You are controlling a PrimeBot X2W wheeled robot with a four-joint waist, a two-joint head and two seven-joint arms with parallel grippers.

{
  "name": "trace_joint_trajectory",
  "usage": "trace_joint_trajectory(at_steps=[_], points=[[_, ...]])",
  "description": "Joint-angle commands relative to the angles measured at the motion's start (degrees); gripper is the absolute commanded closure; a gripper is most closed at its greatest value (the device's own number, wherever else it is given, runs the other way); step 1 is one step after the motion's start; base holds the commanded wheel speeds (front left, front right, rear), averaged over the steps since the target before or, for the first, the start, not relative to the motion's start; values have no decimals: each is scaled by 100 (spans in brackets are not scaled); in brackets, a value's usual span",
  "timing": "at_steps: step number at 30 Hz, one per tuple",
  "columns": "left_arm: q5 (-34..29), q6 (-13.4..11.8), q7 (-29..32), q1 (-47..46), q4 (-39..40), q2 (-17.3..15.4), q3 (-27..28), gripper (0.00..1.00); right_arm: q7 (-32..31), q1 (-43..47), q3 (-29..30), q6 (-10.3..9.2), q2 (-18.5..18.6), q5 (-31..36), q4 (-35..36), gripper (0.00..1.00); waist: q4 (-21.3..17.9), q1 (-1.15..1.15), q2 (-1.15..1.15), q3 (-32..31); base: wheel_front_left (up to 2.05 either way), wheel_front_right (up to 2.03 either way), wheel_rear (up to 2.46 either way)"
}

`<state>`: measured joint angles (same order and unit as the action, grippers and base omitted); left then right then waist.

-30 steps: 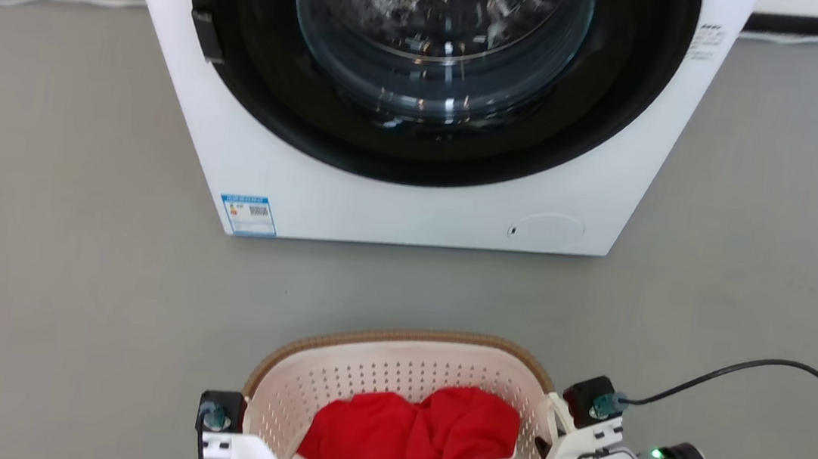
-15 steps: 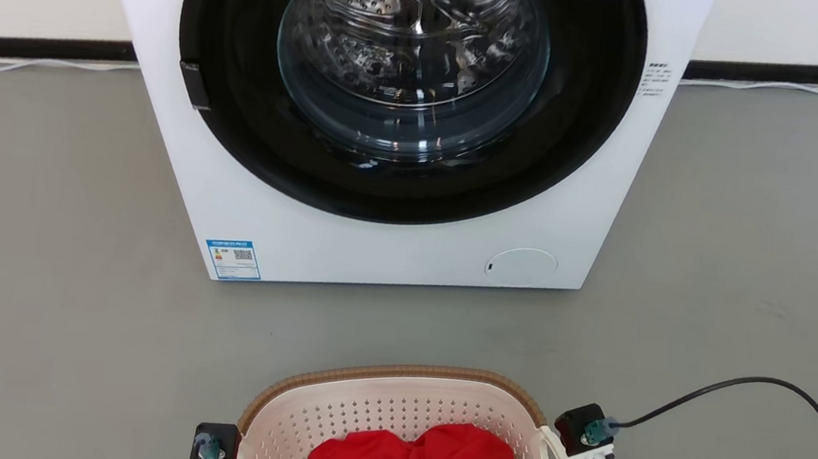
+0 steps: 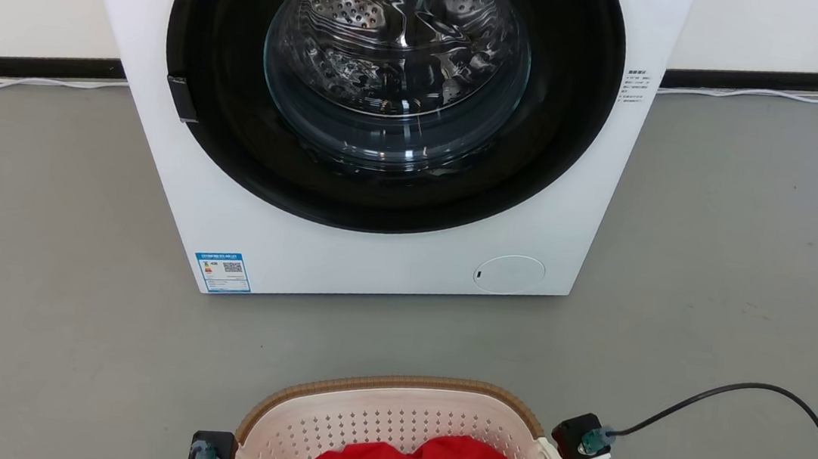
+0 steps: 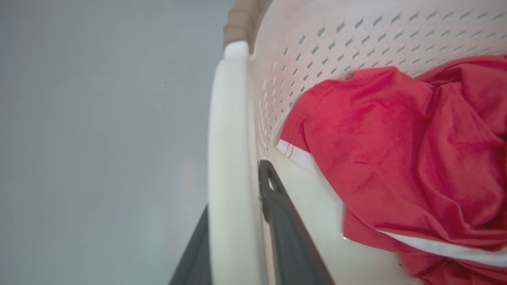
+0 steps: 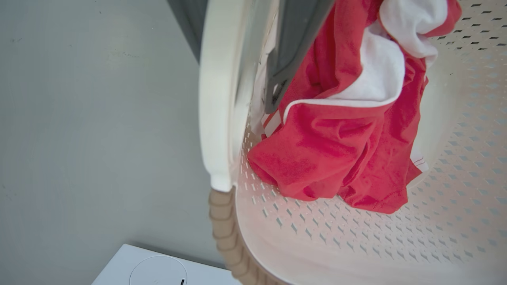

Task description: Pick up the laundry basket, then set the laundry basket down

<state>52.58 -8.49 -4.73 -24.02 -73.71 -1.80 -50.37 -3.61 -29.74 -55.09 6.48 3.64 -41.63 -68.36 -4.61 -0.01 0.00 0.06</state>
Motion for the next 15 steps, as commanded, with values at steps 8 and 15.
trace_joint_trajectory(at_steps=[8,15], points=[[19,59,-92,-73,16,-108,-53,100,48,-89,-265,101,-76,-131,73,100,-28,1,0,-26,0,0,0],[73,65,-97,-64,11,-108,-117,100,67,-116,-394,101,-76,-224,48,100,-62,1,0,-42,0,0,0]])
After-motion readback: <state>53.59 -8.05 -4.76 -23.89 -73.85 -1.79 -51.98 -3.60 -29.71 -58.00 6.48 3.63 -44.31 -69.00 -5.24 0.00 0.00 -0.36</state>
